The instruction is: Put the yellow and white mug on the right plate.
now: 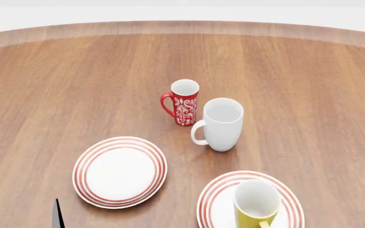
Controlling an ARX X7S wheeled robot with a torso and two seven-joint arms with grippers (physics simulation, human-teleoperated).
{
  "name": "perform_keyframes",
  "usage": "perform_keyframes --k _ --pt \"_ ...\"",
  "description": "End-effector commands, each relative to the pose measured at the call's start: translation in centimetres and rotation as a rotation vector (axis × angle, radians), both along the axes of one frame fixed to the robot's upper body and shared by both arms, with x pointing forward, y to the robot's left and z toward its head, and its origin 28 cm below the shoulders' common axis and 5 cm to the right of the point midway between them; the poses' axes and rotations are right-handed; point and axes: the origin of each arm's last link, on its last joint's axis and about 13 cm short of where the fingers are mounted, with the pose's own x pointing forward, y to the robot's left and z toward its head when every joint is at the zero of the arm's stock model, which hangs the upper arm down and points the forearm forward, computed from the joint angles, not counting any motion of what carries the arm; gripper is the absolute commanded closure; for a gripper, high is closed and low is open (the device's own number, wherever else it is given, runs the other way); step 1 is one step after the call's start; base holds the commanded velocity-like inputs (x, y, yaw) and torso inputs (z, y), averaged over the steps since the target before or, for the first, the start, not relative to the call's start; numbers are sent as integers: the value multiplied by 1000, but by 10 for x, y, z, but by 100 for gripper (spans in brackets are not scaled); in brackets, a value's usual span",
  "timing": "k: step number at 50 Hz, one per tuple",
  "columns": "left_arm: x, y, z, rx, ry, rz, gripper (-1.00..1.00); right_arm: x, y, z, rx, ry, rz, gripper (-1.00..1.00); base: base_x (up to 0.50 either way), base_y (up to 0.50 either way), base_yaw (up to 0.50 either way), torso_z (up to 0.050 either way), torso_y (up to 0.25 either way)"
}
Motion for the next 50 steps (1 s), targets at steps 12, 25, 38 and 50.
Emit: perform_keyframes --k 12,25,38,50 --pt "-20 33 0 1 40 25 -100 -22 8 -27 -24 -507 -252 -100 0 0 0 0 0" --pt "4 111 15 -114 -38 462 -100 0 -28 -3 -42 -912 -657 -100 0 0 0 0 0" --pt "13 141 72 -3 -358 662 -100 19 -70 61 -102 -1229 -958 -100 0 0 0 0 0" --pt "7 160 102 -24 -463 792 -100 18 -80 81 -112 -1301 -1051 -100 0 0 0 0 0"
